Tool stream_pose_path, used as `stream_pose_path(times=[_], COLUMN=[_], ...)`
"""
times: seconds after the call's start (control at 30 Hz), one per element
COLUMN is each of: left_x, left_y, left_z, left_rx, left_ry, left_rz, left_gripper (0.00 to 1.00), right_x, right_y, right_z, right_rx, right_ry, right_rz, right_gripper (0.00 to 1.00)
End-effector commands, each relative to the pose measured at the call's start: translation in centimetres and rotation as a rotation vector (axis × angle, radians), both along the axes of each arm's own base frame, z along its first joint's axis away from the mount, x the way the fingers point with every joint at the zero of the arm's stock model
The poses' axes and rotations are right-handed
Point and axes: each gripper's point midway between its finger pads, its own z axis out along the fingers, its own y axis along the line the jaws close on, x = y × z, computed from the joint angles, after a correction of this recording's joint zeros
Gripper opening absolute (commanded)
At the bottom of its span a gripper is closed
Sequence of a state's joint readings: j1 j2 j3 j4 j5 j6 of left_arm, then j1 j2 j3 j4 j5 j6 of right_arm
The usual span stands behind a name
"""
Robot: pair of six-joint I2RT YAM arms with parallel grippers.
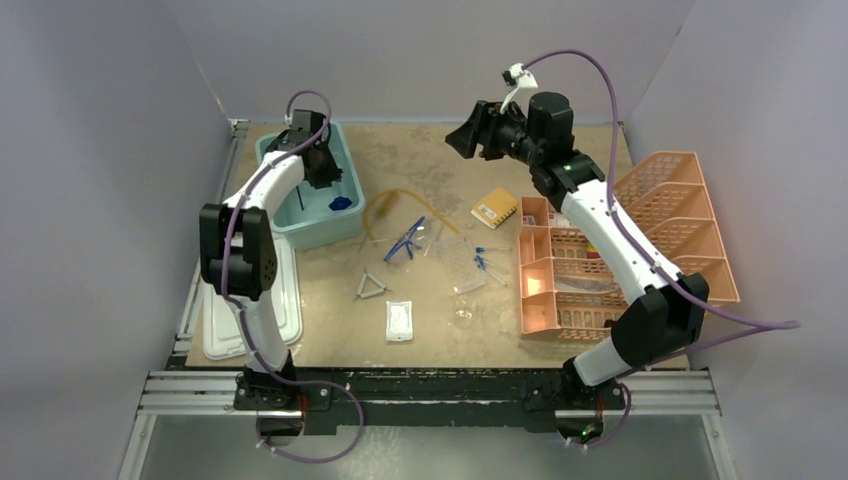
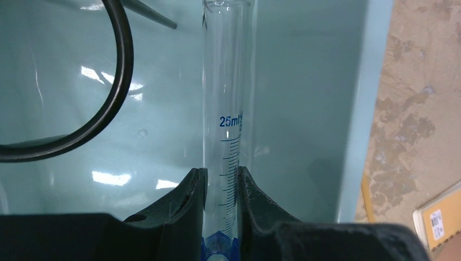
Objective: Organize the chemistry lab equipment
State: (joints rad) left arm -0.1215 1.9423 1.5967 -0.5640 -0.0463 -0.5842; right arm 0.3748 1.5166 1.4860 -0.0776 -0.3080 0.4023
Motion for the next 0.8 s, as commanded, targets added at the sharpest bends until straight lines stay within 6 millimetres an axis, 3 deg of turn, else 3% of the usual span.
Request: stream_pose_path(times=[0.0, 0.13, 0.3, 0.43, 0.6, 0.77], left_x=[1.5, 2.0, 2.5, 2.7, 3.2, 2.7], left_y=[-0.2, 0.2, 0.0, -0.8, -1.3, -1.2], left_z=[-0.8, -3.0, -3.8, -4.2, -3.1, -0.3], left_rx=[0.041, 0.047, 0.061, 0.027, 0.001, 0.012], left_ry=[-0.042, -0.002, -0.01, -0.016, -0.045, -0.073], left_rz=[0.015, 0.08, 0.074, 0.05, 0.034, 0.026], left_gripper=[0.0, 0.0, 0.0, 0.07, 0.15, 0.29], right_x=[0.4, 0.6, 0.3, 0.0, -0.2, -0.7], right_y=[0.0, -0.1, -0.2, -0.6, -1.1, -1.5], right_z=[2.2, 1.8, 1.6, 1.2, 0.9, 1.1], right_rx=[0.0, 0.006, 0.01, 0.003, -0.013, -0.017], right_ry=[-0.072, -0.069, -0.07, -0.065, -0.057, -0.061], right_rz=[-0.006, -0.016, -0.019, -0.032, -0.05, -0.059], right_gripper=[0.69, 0.68, 0.67, 0.67, 0.66, 0.66])
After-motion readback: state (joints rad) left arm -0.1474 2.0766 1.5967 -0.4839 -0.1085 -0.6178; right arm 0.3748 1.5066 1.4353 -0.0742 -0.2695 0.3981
